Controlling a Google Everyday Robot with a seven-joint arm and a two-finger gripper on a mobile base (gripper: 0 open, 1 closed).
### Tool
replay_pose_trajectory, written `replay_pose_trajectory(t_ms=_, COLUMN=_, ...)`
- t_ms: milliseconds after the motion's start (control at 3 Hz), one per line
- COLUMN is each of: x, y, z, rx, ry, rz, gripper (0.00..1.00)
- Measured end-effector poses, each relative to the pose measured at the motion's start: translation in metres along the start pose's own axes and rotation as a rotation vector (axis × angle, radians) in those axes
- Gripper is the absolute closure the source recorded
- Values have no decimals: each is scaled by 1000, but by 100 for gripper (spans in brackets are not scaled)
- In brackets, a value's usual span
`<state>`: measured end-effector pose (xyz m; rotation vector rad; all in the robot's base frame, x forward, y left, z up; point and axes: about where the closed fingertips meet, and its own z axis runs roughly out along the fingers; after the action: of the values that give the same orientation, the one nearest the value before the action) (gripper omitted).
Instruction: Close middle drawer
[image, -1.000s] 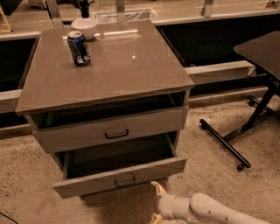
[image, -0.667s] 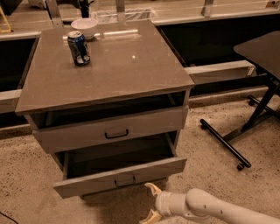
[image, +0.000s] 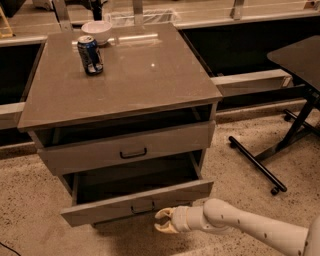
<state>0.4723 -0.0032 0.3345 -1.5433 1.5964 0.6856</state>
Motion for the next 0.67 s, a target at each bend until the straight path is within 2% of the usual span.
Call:
replay_pose_trajectory(t_ms=333, x=8, y=-20, z=8, rx=19, ry=10, rz=12, gripper=66)
replay_pose_trajectory(t_ms=667, x=20, y=-31, z=15, rx=36, ry=44, rz=20, gripper=43)
